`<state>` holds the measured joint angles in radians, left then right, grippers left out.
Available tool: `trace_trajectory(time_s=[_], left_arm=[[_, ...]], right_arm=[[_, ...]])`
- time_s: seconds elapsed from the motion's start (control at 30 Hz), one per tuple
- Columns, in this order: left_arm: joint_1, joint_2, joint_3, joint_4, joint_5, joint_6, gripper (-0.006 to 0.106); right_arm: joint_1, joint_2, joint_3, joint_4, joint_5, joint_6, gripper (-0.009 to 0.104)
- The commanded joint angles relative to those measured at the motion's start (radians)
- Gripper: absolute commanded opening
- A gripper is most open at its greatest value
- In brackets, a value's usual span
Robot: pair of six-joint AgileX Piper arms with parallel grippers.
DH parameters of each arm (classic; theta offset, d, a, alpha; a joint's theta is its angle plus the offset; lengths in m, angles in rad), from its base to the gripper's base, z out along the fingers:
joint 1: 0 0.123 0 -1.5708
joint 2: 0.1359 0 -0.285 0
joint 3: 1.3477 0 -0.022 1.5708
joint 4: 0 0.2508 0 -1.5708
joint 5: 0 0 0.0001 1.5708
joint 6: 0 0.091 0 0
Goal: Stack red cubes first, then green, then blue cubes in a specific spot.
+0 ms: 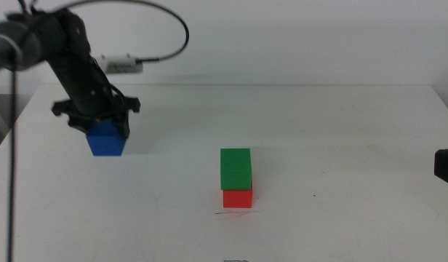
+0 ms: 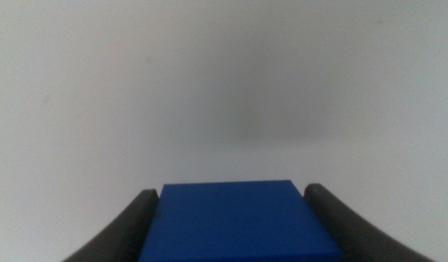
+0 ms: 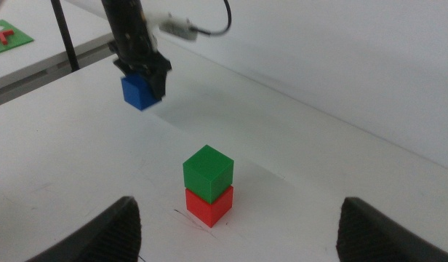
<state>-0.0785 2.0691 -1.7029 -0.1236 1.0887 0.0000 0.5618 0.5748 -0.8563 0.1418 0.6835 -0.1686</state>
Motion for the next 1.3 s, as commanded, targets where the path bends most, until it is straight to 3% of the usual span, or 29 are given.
trace_trajectory(time_s=[0.0, 0.13, 0.3, 0.73, 1.27], left_arm=[[-0.035, -0.172, 0.037, 0.023, -0.002, -0.073, -0.002], [-0.145, -0.351, 0.171, 0.116, -0.070, -0.301, -0.002], [-0.312, -0.386, 0.074, 0.255, 0.058, -0.474, -0.002], [-0.606, -0.198, -0.219, 0.275, 0.207, -0.656, -0.001], [-0.630, -0.119, -0.238, 0.242, 0.224, -0.744, -0.001]], right_arm=[[-0.009, 0.006, -0.023, -0.001, -0.072, -0.012, 0.078], [-0.009, 0.006, -0.023, -0.001, -0.072, -0.012, 0.078], [-0.009, 0.006, -0.023, -0.001, -0.072, -0.012, 0.078], [-0.009, 0.006, -0.023, -0.001, -0.072, -0.012, 0.078], [-0.009, 0.006, -0.023, -0.001, -0.072, -0.012, 0.078]])
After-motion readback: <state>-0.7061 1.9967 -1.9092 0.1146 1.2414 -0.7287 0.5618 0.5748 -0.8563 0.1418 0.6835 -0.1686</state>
